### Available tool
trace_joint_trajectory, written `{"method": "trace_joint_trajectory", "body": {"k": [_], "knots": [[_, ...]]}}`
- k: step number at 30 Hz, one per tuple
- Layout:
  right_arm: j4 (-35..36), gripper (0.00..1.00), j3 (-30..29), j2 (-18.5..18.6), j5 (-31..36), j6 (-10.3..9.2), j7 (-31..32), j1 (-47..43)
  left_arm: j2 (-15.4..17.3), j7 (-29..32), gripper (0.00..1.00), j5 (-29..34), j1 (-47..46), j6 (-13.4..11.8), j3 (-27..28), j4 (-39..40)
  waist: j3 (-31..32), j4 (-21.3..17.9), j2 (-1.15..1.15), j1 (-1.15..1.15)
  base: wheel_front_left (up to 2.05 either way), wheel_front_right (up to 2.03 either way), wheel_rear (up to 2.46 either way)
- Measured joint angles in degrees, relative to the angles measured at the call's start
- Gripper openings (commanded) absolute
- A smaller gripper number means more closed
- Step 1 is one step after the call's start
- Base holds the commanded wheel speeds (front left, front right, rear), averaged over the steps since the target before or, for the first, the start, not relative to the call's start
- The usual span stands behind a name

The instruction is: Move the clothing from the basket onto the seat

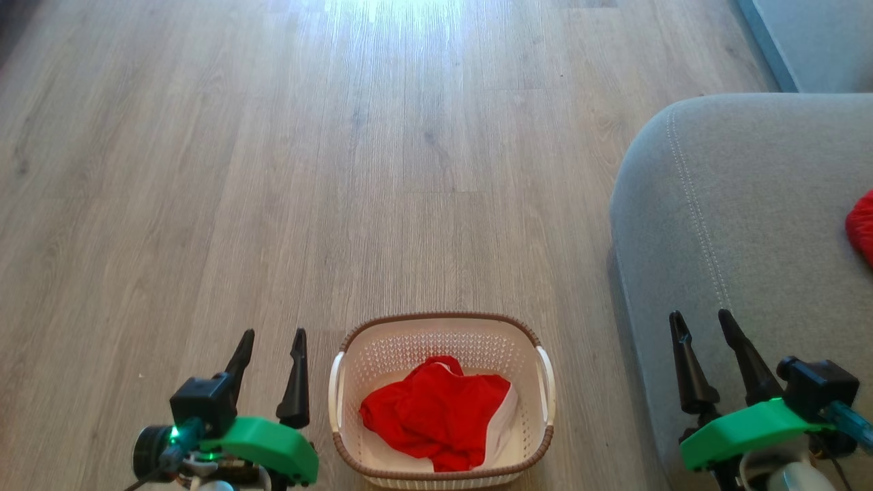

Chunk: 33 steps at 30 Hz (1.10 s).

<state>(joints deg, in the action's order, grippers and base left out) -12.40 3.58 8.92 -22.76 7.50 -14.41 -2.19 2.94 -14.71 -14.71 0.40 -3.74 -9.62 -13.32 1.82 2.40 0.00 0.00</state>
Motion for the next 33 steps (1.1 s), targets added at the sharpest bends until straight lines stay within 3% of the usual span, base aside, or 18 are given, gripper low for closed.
{"method": "trace_joint_trajectory", "body": {"k": [21, 25, 33], "knots": [[-1.53, 1.0, -1.99, -0.18, 0.88, 0.0, 0.0, 0.03, 0.0, 0.0, 1.0, 0.05, -0.01, 0.03, -1.43, -0.71, -1.41, -0.82, 0.0, 0.0, 0.0, 0.0, 0.0], [-2.14, 1.0, -5.17, -1.44, 3.08, 0.0, 0.0, 0.38, 0.0, 0.0, 1.0, 0.07, -0.14, 0.07, -2.15, -2.3, -3.42, -1.45, 0.0, 0.0, 0.0, 0.0, 0.0], [-0.44, 1.0, -4.36, -1.79, 4.09, 0.0, 0.0, 4.65, -0.09, 0.01, 1.0, 0.8, -7.62, 1.48, -6.16, -7.57, -12.3, -2.64, 0.0, 0.01, 0.0, 0.0, 0.0]]}}
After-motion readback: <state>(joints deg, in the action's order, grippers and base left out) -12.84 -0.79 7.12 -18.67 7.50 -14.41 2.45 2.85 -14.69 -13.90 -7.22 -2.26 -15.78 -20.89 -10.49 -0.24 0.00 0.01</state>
